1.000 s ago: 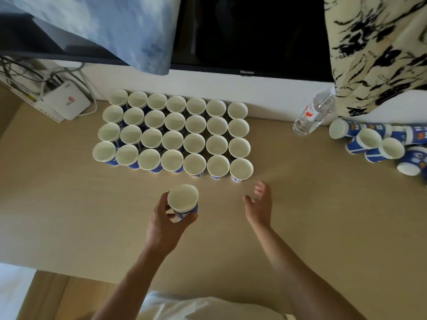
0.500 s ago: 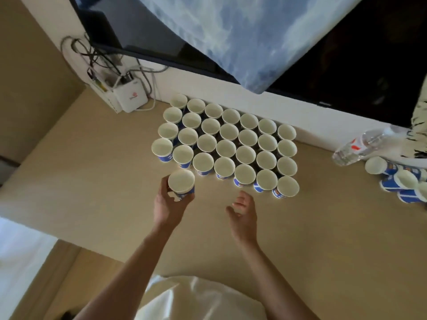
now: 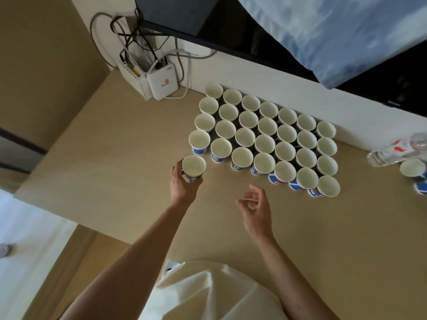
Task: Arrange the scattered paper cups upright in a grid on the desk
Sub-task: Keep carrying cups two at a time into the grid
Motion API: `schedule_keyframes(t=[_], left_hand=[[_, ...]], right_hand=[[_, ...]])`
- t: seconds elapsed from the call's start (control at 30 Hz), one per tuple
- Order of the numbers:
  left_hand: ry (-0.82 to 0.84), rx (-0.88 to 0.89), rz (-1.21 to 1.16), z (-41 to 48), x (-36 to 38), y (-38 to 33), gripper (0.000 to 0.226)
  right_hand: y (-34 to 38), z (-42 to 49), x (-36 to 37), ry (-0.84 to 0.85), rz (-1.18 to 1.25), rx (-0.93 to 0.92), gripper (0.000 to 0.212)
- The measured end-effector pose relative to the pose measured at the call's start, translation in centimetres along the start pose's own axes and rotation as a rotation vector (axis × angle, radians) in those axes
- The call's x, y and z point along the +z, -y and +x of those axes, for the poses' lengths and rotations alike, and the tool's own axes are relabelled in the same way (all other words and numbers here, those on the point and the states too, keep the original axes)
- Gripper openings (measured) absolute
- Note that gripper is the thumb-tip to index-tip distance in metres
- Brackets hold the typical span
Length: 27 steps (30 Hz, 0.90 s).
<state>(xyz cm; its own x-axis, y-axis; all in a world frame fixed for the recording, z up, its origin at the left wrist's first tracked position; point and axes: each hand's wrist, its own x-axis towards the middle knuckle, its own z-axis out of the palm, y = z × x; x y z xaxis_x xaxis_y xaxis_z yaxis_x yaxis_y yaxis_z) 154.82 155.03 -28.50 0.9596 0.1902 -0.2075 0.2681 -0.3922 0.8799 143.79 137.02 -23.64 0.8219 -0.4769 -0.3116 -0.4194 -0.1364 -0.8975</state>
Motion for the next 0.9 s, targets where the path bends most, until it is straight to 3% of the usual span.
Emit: schedule_keyframes(t=[0.9], left_hand=[[0.045, 0.113, 0.072, 4.5, 1.4, 1.6, 0.065]], right_hand=[[-1.4, 0.7, 0.5, -0.042, -0.043, 0.118, 0.049]])
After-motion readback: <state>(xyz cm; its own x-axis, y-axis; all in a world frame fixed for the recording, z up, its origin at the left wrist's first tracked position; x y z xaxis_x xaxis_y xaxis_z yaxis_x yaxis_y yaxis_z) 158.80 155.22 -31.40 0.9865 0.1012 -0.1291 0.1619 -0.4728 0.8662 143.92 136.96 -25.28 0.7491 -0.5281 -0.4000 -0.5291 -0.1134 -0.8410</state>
